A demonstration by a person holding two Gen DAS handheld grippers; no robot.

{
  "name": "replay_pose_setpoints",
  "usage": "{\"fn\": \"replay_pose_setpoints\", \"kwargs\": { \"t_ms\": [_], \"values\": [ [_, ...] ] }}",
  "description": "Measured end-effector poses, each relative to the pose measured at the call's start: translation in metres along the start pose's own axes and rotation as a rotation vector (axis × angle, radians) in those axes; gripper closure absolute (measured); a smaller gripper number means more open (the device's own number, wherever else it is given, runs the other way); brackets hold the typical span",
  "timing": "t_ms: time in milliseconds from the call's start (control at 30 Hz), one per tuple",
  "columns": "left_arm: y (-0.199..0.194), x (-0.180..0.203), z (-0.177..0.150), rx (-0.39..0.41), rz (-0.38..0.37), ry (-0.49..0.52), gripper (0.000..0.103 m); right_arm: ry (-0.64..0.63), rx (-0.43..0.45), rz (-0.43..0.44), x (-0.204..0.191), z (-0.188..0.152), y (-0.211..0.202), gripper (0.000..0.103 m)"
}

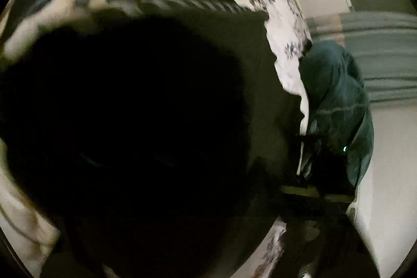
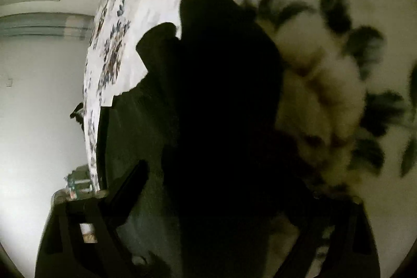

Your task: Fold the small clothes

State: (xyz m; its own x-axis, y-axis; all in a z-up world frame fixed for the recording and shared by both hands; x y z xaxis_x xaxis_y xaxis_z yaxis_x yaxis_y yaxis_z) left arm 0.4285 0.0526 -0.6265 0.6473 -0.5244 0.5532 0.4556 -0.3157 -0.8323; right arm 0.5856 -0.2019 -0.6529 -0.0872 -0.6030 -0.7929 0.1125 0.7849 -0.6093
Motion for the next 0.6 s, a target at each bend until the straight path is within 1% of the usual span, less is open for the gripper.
{"fn": "replay_pose_setpoints", "kwargs": {
  "t_ms": [33,67,133,200,233,267,300,333,367,400,433,467,533,567,600],
  "values": [
    [-0.002,-0.002,0.004,-0.021,-0.021,-0.008,0.072,0.009,0.005,0.021,0.000,-0.004,0.000,0.061],
    [-0.008,-0.005,0.010,-0.043,-0.040,-0.014,0.074,0.034,0.017,0.054,0.000,-0.010,-0.003,0.069],
    [-0.020,-0.007,0.016,-0.069,-0.034,0.027,0.076,0.066,0.047,0.076,-0.002,-0.025,-0.012,0.073],
    [-0.036,-0.005,0.023,-0.081,-0.006,0.106,0.077,0.091,0.072,0.076,-0.007,-0.049,-0.022,0.075],
    [-0.047,-0.006,0.029,-0.090,0.009,0.155,0.077,0.107,0.085,0.076,-0.011,-0.069,-0.031,0.075],
    [-0.055,-0.008,0.033,-0.110,0.006,0.186,0.077,0.120,0.095,0.062,-0.014,-0.091,-0.039,0.076],
    [-0.065,-0.017,0.034,-0.147,0.002,0.224,0.077,0.139,0.106,0.058,-0.017,-0.112,-0.046,0.076],
    [-0.072,-0.019,0.036,-0.170,0.009,0.257,0.077,0.175,0.122,0.049,-0.019,-0.143,-0.056,0.076],
    [-0.078,-0.020,0.036,-0.202,0.016,0.311,0.077,0.217,0.132,0.034,-0.019,-0.176,-0.065,0.077],
    [-0.082,-0.021,0.032,-0.240,0.034,0.379,0.077,0.242,0.132,0.022,-0.022,-0.198,-0.069,0.077],
    [-0.083,-0.025,0.026,-0.271,0.058,0.435,0.077,0.280,0.131,0.005,-0.022,-0.231,-0.073,0.077],
    [-0.083,-0.032,0.020,-0.300,0.072,0.474,0.077,0.313,0.125,-0.009,-0.022,-0.258,-0.072,0.077],
    [-0.074,-0.046,0.007,-0.354,0.142,0.547,0.075,0.357,0.099,-0.034,-0.014,-0.300,-0.062,0.076],
    [-0.070,-0.054,0.002,-0.367,0.178,0.559,0.068,0.378,0.091,-0.044,-0.007,-0.312,-0.054,0.075],
    [-0.066,-0.064,-0.002,-0.384,0.209,0.542,0.062,0.389,0.085,-0.052,0.000,-0.316,-0.051,0.069]
  ]
}}
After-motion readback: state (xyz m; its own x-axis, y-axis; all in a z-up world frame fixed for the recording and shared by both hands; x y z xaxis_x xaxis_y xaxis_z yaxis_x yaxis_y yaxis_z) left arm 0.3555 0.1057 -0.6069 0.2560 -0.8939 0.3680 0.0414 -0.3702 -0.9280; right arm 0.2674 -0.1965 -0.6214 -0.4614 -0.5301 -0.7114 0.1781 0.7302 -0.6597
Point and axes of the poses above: each gripper's, at about its wrist camera, not at the fingertips, and y roughly the way its jaws point, x to its right, z to its top, the point moved 4 cm from there along y, roughly the way its jaws point, and after that the axes turned 15 degrees about z, right-handed, at the moved point
